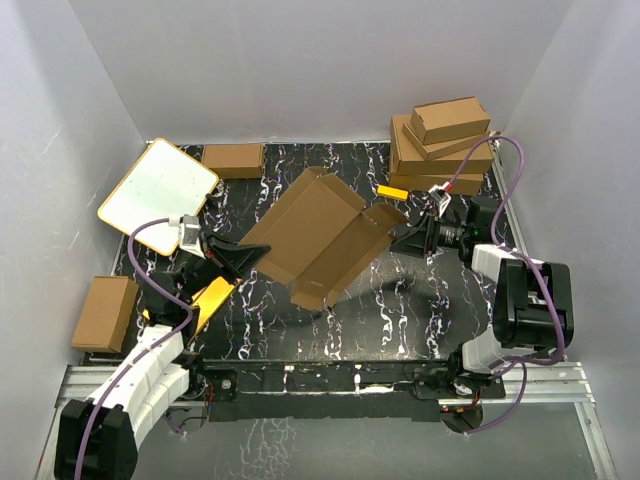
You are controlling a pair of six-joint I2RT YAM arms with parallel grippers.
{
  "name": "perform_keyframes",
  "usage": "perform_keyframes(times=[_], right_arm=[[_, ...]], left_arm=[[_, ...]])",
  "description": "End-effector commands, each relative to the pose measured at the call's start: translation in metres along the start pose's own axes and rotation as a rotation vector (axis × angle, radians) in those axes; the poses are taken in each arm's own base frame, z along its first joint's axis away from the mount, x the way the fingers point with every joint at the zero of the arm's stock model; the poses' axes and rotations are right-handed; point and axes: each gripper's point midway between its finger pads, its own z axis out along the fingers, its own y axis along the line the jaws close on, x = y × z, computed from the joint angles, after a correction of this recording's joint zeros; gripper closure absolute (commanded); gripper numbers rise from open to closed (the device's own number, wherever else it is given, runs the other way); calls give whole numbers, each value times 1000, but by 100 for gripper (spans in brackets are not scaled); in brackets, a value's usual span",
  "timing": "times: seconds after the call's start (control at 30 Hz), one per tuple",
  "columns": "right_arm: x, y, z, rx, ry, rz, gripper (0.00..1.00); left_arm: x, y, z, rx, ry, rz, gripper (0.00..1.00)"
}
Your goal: Fold the paper box
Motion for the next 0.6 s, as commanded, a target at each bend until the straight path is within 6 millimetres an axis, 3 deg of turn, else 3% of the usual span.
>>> perform_keyframes(times=[0.0,0.17,0.37,0.5,0.57], right_arm=[[-29,10,-6,-2,30,-327,38],[-37,25,-21,62,98,-533,26],[-70,48,-44,157,58,-699,19],[-103,33,-51,295,15,-688,19],[-118,20,-53,364,-37,-627,23]], left_arm=[[-17,11,3,-106,-27,14,100],[-30,6,8,-123,-2,18,100],[-43,-2,15,-114,63,77,100],[-46,-8,19,-83,90,98,100],[-48,-14,20,-51,87,96,100]])
